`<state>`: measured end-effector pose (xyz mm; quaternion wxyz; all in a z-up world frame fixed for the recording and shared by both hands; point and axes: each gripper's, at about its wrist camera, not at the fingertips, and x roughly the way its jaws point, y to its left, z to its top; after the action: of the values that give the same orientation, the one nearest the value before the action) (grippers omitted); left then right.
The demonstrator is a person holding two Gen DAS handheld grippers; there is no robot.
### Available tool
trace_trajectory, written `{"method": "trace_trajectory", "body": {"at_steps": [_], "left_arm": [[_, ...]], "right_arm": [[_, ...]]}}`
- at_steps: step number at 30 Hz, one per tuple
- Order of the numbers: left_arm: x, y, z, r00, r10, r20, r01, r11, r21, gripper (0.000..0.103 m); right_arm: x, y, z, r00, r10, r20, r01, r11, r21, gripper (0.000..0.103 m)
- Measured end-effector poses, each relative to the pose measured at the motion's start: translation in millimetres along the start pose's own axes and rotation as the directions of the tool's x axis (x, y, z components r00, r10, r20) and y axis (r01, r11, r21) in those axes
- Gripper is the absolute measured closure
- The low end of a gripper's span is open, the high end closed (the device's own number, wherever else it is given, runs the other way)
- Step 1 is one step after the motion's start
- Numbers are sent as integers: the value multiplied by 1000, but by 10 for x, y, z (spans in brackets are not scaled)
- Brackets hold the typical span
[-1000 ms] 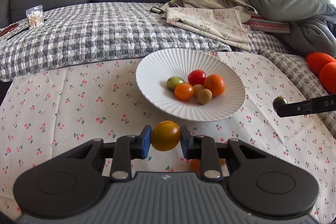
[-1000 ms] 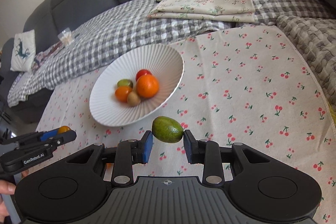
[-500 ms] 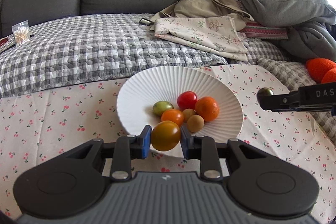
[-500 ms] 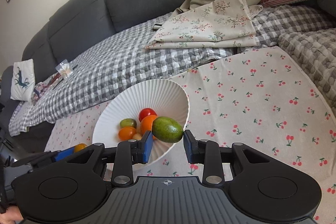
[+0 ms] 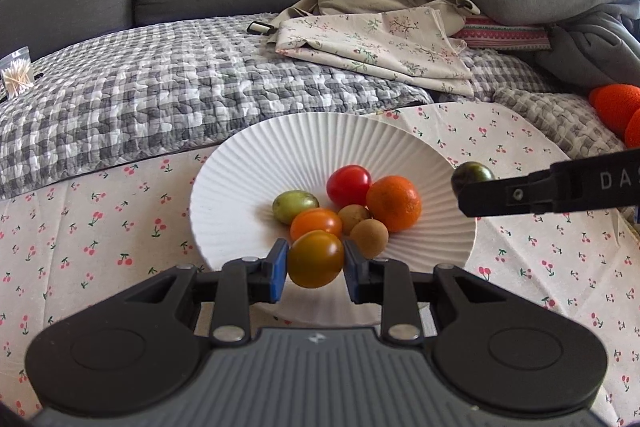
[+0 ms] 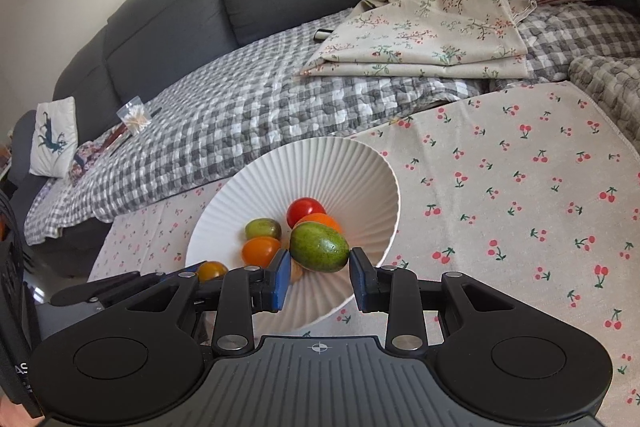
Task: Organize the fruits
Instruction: 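Lift both fruits and carry them over the white bowl, then open both grippers to drop the tomato and green fruit into the bowl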
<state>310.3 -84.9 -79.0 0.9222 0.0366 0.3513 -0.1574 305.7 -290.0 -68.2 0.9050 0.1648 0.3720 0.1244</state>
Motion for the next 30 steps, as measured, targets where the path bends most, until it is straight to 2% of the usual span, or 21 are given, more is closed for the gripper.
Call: {"method": "trace_trajectory", "body": {"at_steps": [5,11,18,30], "left_arm": [[28,7,-31,1000,3,-5,-3,1000,15,73],[-74,151,-10,1000,-5,11,5,1000,-18,61],[-153,452,-5,1000,13,6,-12,991,-133,61],[-368,459,-42,1000,18,-2,-18,985,-170,61]], "right_arm": [[56,31,-18,1000,3,-13,-3,1000,-19,72],[116,57,-54,1000,1,-31,-2,1000,-30,72],[192,95,-87,999,7,-45,-8,999,-36,72],[99,64,-45,1000,13,-20,-13,1000,21,66]]}}
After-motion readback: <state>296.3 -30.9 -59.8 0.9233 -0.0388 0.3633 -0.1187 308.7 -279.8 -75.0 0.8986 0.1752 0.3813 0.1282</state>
